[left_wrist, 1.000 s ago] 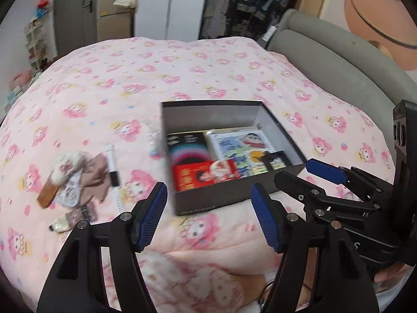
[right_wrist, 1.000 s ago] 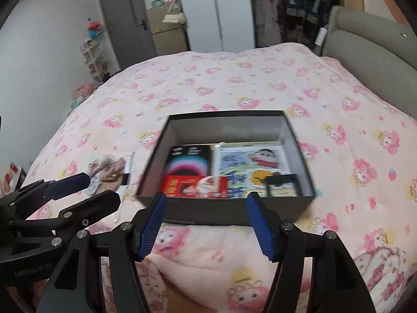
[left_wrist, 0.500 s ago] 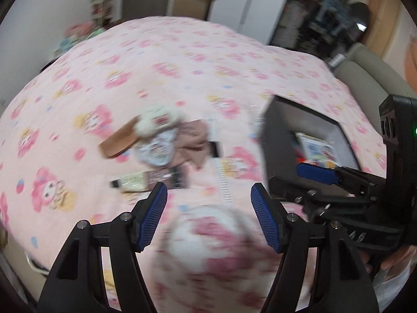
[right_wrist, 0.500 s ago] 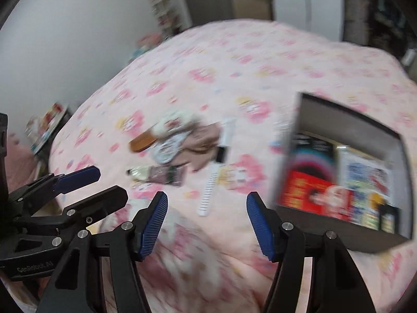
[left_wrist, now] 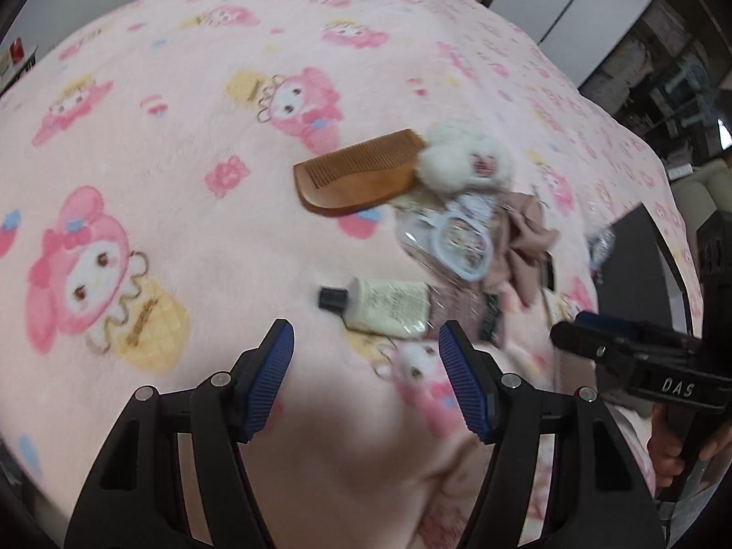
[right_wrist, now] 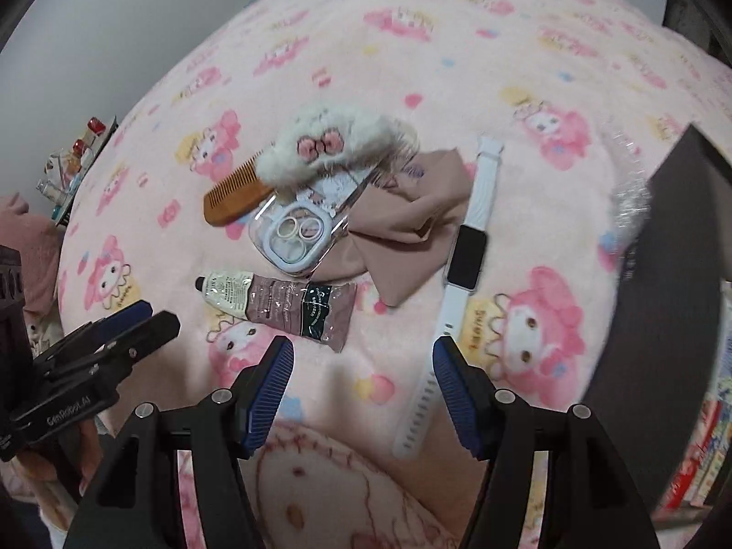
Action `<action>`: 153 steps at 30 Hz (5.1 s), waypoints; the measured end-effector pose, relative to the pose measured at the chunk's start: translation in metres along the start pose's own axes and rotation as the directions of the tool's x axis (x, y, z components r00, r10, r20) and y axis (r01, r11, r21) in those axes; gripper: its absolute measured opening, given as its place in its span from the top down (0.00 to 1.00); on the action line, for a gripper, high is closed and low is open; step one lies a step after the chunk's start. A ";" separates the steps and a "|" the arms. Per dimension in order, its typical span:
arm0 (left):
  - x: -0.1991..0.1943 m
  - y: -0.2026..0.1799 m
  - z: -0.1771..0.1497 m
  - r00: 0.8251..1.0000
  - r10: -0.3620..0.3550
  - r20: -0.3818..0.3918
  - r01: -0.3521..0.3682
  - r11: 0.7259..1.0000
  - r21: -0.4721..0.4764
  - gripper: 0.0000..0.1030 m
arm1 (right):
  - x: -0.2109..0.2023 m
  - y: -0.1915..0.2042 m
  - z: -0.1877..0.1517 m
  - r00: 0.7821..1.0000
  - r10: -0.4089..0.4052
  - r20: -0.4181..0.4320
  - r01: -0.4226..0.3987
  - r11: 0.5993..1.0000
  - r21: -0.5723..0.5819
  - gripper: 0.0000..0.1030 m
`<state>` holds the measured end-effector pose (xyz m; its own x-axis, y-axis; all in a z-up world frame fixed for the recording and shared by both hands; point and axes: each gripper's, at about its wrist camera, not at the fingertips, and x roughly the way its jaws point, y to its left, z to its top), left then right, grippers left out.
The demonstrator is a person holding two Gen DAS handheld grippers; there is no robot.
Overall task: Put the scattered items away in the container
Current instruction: 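Move the left gripper to the white hand-cream tube on the bed, then grasp the hand-cream tube with the left gripper, then lift the hand-cream tube with the left gripper and carry it to the black box, then lower the tube into the box in front of the red packet, open left gripper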
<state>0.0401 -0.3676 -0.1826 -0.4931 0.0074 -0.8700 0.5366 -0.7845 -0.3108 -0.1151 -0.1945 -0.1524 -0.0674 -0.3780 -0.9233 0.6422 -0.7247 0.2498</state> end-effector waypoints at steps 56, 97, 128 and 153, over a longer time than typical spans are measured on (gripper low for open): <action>-0.054 -0.087 -0.009 0.995 -0.092 0.033 0.085 0.980 0.178 0.55 | -0.062 -0.023 -0.025 0.979 0.196 0.060 -0.197 0.980 0.007 0.51; 0.053 -0.391 -0.041 0.967 0.016 -0.256 0.124 0.844 0.522 0.47 | -0.127 -0.277 -0.131 0.997 0.028 0.066 -0.049 0.941 0.336 0.51; 0.061 -0.397 -0.059 0.943 -0.019 -0.334 0.203 0.826 0.527 0.70 | -0.116 -0.266 -0.123 0.993 -0.022 0.118 -0.022 0.932 0.362 0.54; 0.066 -0.393 -0.072 0.925 0.018 -0.380 0.206 0.817 0.539 0.64 | -0.091 -0.238 -0.122 0.998 0.013 0.056 -0.031 0.942 0.334 0.57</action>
<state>-0.1542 -0.0142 -0.1452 -0.1863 0.2286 -0.9555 -0.0318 -0.9734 -0.2267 -0.1687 0.0823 -0.1637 -0.1012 -0.4191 -0.9023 0.3523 -0.8633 0.3614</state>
